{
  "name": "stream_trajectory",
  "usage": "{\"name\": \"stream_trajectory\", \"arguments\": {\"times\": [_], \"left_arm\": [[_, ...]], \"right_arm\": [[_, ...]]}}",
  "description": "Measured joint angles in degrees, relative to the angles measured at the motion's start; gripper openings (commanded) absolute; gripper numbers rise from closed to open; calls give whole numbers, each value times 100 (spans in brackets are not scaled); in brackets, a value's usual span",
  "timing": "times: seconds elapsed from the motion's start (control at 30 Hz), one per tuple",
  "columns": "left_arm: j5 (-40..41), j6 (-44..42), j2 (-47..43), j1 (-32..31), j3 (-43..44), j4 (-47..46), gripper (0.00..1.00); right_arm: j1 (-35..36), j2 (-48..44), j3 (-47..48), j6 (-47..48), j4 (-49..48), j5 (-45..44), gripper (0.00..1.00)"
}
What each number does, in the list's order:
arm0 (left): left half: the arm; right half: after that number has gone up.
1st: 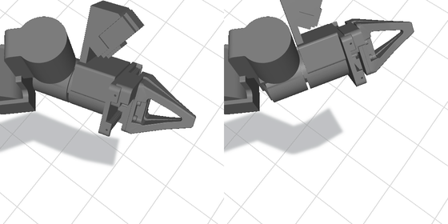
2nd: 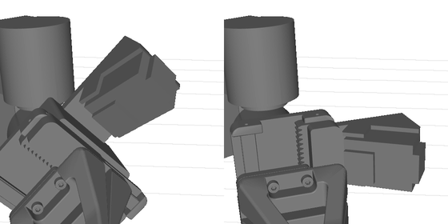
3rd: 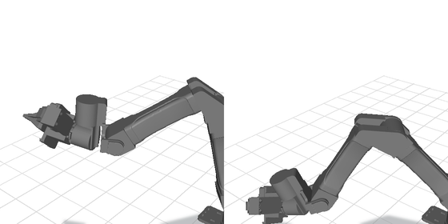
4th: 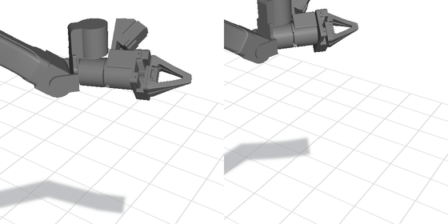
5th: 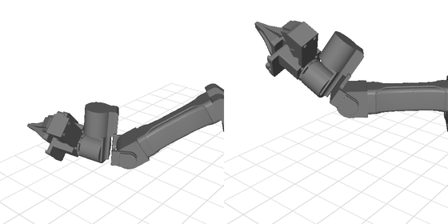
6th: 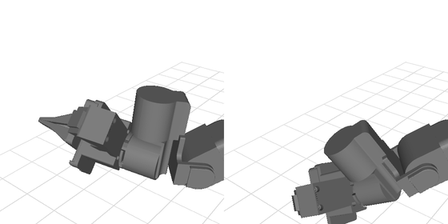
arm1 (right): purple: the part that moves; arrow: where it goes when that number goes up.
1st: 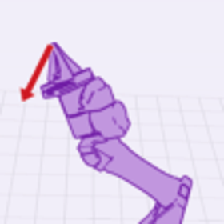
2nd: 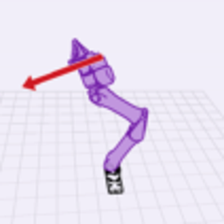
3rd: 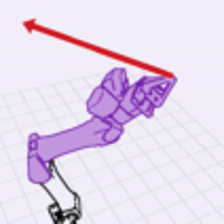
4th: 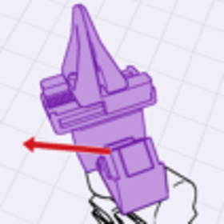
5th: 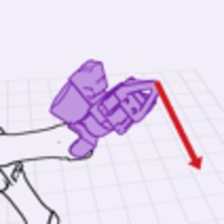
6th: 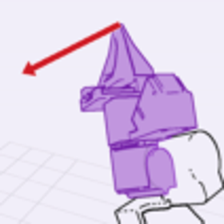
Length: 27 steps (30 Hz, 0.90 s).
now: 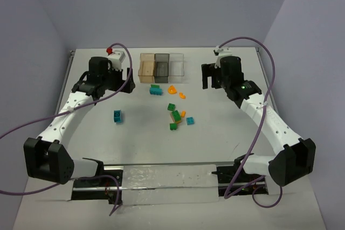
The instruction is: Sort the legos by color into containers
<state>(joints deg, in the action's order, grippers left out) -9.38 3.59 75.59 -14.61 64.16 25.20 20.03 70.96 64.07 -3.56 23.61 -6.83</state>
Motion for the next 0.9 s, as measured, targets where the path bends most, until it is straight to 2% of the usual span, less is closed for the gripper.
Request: {"name": "stream_trajectory", "arguments": {"times": [0.2, 0.57, 0.9], "left_arm": [[127, -363, 1, 0, 60, 401, 99], [531, -1258, 633, 37, 847, 2299, 99], [413, -1602, 1737, 968, 1535, 3851, 99]], "right_arm": [[-4, 0, 0, 3, 3, 79, 97], [-4, 90, 11, 3, 35, 195, 97], [-4, 95, 11, 3, 45, 255, 97]]}}
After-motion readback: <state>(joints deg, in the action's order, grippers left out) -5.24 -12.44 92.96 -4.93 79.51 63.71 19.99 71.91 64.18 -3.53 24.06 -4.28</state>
